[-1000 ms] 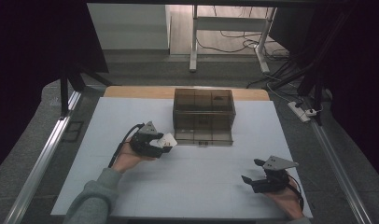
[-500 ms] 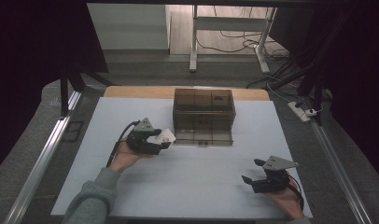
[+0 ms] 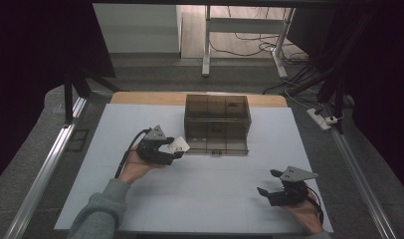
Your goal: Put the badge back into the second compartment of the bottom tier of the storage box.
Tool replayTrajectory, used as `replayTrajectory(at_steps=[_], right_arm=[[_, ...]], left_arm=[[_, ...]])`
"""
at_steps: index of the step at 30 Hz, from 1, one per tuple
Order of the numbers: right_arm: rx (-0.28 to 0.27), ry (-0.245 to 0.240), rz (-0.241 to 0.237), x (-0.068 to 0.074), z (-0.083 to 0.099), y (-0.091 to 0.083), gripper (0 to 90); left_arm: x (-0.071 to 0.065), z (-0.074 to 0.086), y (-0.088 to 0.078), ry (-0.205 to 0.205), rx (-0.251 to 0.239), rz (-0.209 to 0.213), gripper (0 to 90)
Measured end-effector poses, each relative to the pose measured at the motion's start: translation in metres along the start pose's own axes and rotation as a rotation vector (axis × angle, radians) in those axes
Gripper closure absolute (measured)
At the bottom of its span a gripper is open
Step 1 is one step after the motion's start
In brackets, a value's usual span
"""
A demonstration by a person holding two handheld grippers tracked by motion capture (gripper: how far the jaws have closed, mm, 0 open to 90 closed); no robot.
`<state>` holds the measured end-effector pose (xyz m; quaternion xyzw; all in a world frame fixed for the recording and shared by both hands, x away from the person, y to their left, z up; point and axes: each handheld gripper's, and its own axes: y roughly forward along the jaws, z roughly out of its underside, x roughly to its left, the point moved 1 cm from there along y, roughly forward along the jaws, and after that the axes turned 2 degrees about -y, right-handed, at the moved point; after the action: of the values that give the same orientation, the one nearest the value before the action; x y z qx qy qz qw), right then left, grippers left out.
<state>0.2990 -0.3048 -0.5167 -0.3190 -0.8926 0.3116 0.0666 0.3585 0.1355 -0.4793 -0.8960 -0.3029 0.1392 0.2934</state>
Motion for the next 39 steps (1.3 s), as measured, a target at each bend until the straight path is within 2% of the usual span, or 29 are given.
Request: replayTrajectory(at_steps=[11,28,39], right_arm=[[-0.010,0.002,-0.006,-0.001,0.000,0.000,16.5],[-0.014,0.007,-0.002,0.000,-0.001,0.000,16.7],[-0.020,0.009,-0.003,0.000,-0.001,-0.001,16.7]], left_arm=[[-0.006,-0.004,0.018,0.020,0.034,0.014,32.7],[-0.015,-0.015,0.040,0.045,0.053,0.026,32.7],[-0.020,-0.023,0.049,0.052,0.047,0.035,32.7]])
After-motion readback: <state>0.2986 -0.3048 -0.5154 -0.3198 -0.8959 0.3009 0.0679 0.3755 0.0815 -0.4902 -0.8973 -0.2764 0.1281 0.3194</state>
